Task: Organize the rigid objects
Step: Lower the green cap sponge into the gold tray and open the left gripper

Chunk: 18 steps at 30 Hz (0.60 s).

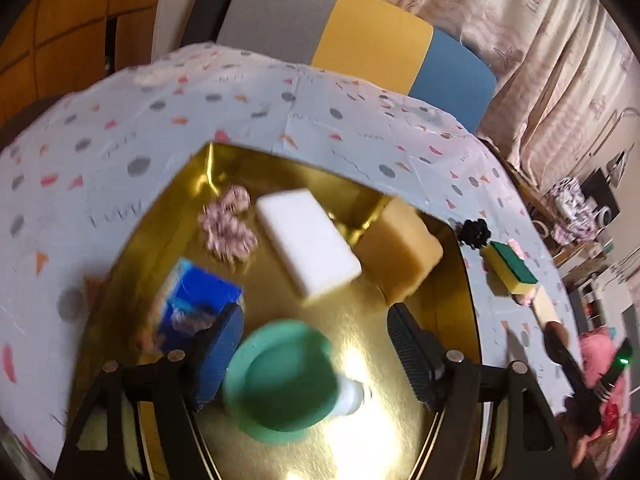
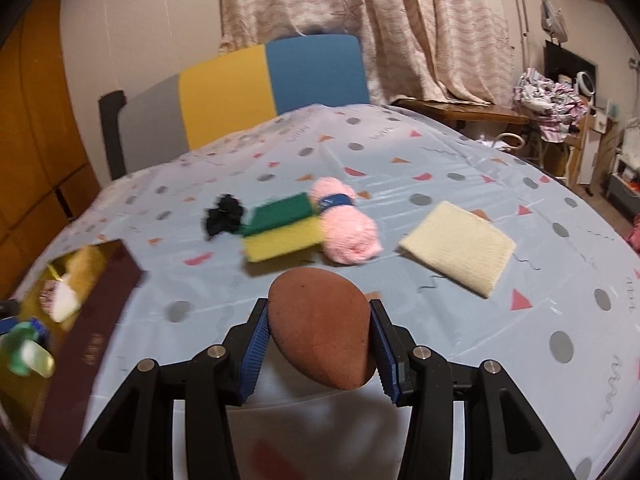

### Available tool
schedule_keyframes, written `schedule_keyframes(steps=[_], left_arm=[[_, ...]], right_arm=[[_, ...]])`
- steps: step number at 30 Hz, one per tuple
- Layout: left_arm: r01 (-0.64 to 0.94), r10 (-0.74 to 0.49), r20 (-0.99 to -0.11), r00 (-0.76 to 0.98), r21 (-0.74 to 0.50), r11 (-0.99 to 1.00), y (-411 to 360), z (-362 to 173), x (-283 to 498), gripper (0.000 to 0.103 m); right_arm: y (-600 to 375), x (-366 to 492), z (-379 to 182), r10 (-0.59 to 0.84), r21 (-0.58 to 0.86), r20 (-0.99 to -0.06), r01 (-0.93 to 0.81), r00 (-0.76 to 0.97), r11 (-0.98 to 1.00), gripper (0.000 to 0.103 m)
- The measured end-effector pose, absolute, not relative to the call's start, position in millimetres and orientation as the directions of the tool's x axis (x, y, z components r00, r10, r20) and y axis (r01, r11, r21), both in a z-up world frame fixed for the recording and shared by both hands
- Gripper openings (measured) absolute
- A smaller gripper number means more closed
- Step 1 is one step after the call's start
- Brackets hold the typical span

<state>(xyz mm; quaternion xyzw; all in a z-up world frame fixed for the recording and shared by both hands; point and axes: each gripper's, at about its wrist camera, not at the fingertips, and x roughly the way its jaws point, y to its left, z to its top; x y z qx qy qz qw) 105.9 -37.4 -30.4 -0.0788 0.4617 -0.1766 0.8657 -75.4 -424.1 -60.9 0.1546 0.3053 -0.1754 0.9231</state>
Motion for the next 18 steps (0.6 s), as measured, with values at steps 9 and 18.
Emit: schedule_keyframes(steps=[9,18], left_arm=[[0.241,-0.405,-0.74,0.536,-0.326,0.914,-13,-25,82,0.076],[0.27,-0.389,-0.739,0.55,-0.284,0.92,13,-24,48,0.075]], right_arm=[[-359,-70,-18,0.003,0.317,-0.565,0.213,0.825,0.924,0.049],[-267,-37,1,0.184,0.288,-0.567,-0.016,0.803,0.958,0.049]])
